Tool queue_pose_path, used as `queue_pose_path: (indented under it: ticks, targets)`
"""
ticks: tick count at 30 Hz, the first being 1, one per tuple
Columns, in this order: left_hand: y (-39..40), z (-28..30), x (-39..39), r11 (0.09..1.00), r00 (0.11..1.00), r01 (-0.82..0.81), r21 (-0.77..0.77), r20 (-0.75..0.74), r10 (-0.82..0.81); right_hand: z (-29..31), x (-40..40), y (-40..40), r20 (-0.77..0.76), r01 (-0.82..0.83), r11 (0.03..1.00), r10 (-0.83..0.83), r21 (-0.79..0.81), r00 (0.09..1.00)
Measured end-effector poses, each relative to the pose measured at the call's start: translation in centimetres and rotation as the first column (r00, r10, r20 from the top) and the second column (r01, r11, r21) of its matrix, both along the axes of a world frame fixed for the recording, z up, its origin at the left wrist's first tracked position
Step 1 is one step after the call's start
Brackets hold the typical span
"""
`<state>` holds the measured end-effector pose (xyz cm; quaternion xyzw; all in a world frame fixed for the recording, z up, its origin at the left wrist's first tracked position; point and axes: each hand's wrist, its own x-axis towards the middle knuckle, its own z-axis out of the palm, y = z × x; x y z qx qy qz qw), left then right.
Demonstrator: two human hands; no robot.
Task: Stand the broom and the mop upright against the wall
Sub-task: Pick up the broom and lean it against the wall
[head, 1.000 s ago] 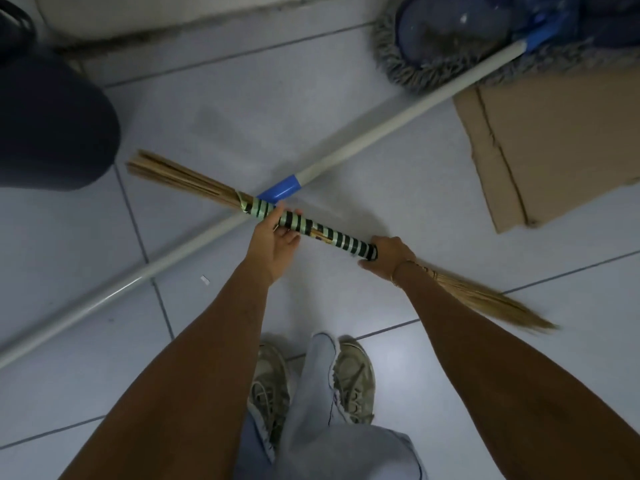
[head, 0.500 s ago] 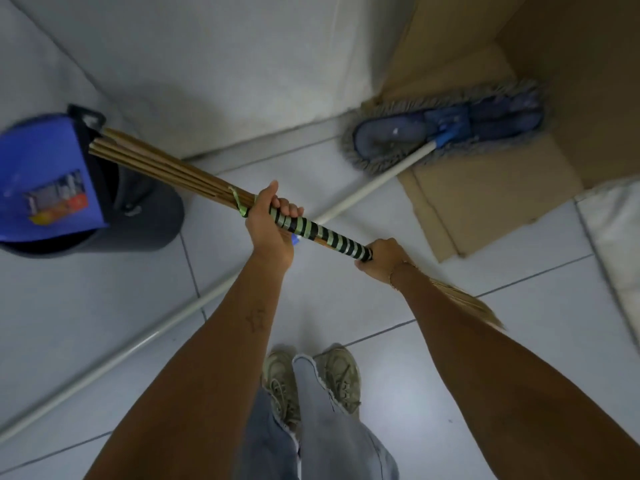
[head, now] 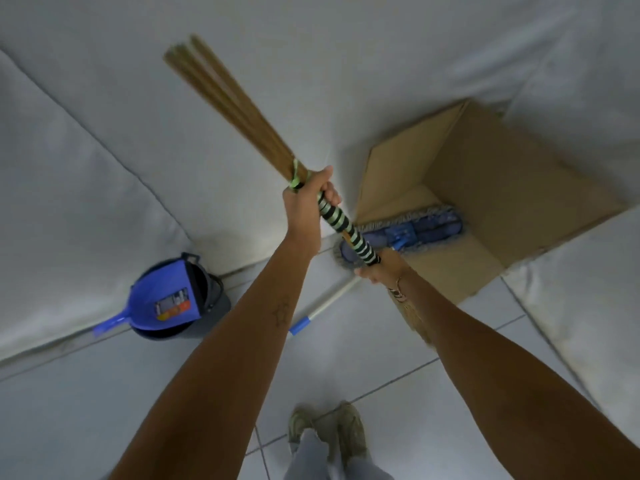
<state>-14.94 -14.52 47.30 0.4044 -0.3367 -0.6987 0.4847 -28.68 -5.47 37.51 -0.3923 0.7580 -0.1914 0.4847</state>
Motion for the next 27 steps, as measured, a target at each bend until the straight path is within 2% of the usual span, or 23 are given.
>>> queue_pose_path:
  ticks: [4,7,10,13,19,23,27]
  targets:
    - [0.4,8.8,-0.7,0.968,0.983,0.182,-0.175,0.027,-0.180,7.6,-0.2,0.2,0.079,0.007,0.998,-0.003,-0.057,0.997]
    - [1.1,12.4,-1.0,0.910,0.940,0.339,-0.240,0.041,-0.340,11.4,-0.4,1.4,0.120,-0.060,0.997,0.065,-0.041,0.991]
    - [2.5,14.7,-1.9,0.876,0.911,0.410,-0.255,0.072,-0.406,14.0,-0.5,3.0,0.124,-0.084,0.996,0.087,-0.031,0.988]
    - [4.2,16.2,-4.3,0.847,0.897,0.442,-0.296,0.139,-0.420,15.5,-1.6,4.6,0.101,-0.053,0.997,0.058,-0.052,0.993]
    - [8.1,17.7,-14.0,0.747,0.857,0.516,-0.419,0.258,-0.447,16.0,-8.0,8.9,0.033,0.203,0.959,-0.201,-0.195,0.979]
    - [10.2,17.1,-21.3,0.736,0.848,0.527,-0.424,0.312,-0.428,15.8,-14.0,10.7,0.056,0.288,0.917,-0.284,-0.275,0.957]
    - [11.9,17.0,-28.7,0.766,0.863,0.495,-0.410,0.336,-0.378,14.6,-20.6,11.7,0.040,0.310,0.908,-0.312,-0.282,0.949]
